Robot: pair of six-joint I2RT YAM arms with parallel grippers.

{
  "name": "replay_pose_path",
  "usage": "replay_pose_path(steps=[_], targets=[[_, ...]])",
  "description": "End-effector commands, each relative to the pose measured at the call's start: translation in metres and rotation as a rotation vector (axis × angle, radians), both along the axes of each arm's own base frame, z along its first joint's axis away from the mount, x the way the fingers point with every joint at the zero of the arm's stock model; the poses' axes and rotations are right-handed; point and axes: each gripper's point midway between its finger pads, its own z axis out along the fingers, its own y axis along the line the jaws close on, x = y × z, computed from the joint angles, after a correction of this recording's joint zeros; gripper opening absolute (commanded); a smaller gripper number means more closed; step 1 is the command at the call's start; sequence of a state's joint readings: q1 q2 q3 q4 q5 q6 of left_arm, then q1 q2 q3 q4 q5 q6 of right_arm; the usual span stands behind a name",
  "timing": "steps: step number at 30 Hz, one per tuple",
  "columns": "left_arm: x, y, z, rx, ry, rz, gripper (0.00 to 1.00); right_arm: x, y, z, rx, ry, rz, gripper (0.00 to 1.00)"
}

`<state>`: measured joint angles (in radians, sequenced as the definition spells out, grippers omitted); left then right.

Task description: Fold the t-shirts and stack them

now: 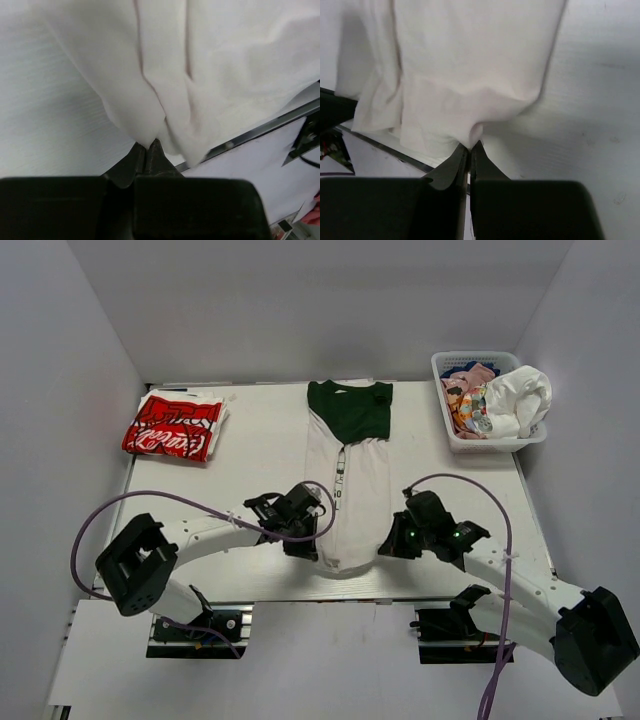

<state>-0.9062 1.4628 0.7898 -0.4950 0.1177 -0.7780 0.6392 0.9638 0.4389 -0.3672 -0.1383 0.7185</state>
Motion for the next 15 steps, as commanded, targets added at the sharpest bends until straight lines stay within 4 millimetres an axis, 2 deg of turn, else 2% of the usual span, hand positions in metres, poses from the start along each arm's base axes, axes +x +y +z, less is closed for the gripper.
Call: replay_pose_path(steps=[1,2,3,4,6,7,9,10,12,13,14,15], targets=[[0.037,-0.009,0.041,-0.011,-0.138,0.057,0.0,0.04,0.006,0.037,-0.001,-0.16,-0.05,0.0],[0.051,-0.011,0.053,0.003,-0.181,0.094,0.0,0.05,0.01,0.048,0.011,-0.19,-0.066,0.0],[0.054,-0.009,0.049,0.011,-0.168,0.116,0.0,0.051,0.011,0.049,0.015,-0.195,-0.067,0.0],[0.071,-0.013,0.064,0.022,-0.226,0.148,0.0,0.064,0.007,0.054,-0.017,-0.227,-0.11,0.0],[0.089,-0.007,0.061,0.09,-0.231,0.201,0.0,0.076,0.004,0.06,-0.052,-0.237,-0.145,0.0],[0.106,-0.01,0.073,0.091,-0.27,0.233,0.0,0.083,0.005,0.064,-0.073,-0.232,-0.157,0.0],[0.124,-0.009,0.076,0.113,-0.279,0.268,0.0,0.1,0.004,0.072,-0.107,-0.262,-0.182,0.0],[0.144,-0.012,0.08,0.121,-0.29,0.275,0.0,0.113,0.008,0.079,-0.111,-0.283,-0.191,0.0],[0.159,-0.009,0.081,0.154,-0.288,0.303,0.0,0.127,0.008,0.084,-0.127,-0.31,-0.207,0.0],[0.175,-0.011,0.091,0.141,-0.313,0.309,0.0,0.139,0.011,0.085,-0.139,-0.315,-0.215,0.0],[0.183,-0.01,0.085,0.156,-0.308,0.312,0.0,0.151,0.01,0.095,-0.142,-0.342,-0.24,0.0],[0.189,-0.011,0.086,0.153,-0.308,0.308,0.0,0.155,0.009,0.096,-0.152,-0.349,-0.24,0.0]])
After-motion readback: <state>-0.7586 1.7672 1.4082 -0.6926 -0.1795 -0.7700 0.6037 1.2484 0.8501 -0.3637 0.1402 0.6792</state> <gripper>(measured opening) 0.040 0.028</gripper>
